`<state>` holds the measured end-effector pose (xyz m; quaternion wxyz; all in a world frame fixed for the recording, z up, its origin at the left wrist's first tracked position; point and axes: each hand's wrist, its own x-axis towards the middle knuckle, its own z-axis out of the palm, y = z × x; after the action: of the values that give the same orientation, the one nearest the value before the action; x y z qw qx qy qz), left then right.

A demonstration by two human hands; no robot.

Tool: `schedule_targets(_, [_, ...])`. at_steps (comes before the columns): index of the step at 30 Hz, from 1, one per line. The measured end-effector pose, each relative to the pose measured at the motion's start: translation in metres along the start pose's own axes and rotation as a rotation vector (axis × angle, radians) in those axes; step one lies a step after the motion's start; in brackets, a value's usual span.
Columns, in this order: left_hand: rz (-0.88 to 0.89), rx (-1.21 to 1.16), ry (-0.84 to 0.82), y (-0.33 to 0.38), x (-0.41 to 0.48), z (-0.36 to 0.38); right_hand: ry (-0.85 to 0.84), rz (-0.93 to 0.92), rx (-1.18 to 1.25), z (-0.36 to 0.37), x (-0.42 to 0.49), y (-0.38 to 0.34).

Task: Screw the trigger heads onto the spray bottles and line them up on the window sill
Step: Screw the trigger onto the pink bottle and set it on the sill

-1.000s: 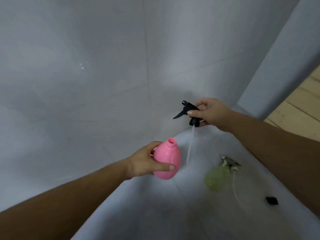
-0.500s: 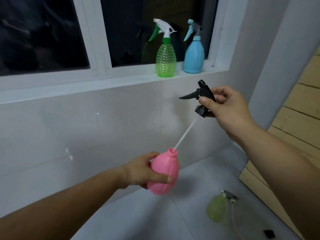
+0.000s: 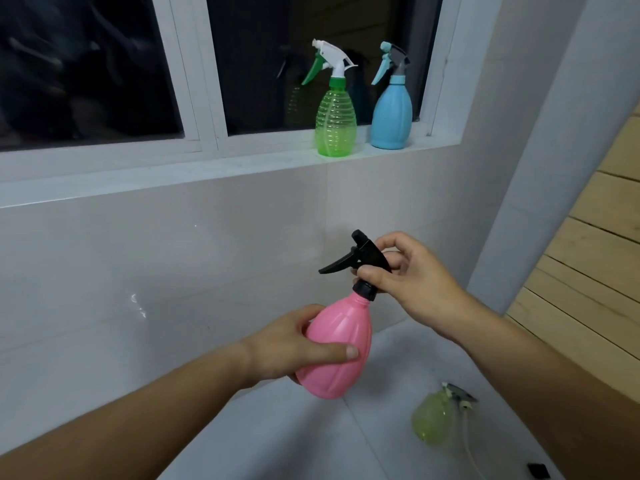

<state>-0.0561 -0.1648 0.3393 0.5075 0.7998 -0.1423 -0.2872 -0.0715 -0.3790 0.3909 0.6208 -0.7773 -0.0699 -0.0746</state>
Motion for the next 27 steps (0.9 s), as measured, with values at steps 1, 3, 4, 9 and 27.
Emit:
schedule_targets(1, [-0.003, -0.008, 0.009, -0.001, 0.002, -0.001, -0.029, 0.005, -0.007, 0.0, 0.0, 0.002])
schedule_targets(3, [-0.017, -0.013, 0.015, -0.002, 0.005, -0.002, -0.097, 0.016, -0.047, -0.002, -0.002, 0.006])
schedule_targets(4, [-0.023, -0.009, 0.011, -0.003, 0.007, -0.002, -0.134, 0.022, -0.071, -0.003, -0.002, 0.008])
schedule_targets(9, [-0.041, 0.04, 0.002, -0.005, 0.011, -0.003, -0.259, 0.062, -0.131, -0.009, 0.001, 0.018])
schedule_targets(27, [-0.098, 0.033, 0.005, -0.002, 0.015, 0.005, -0.267, 0.114, -0.039, -0.006, 0.011, 0.036])
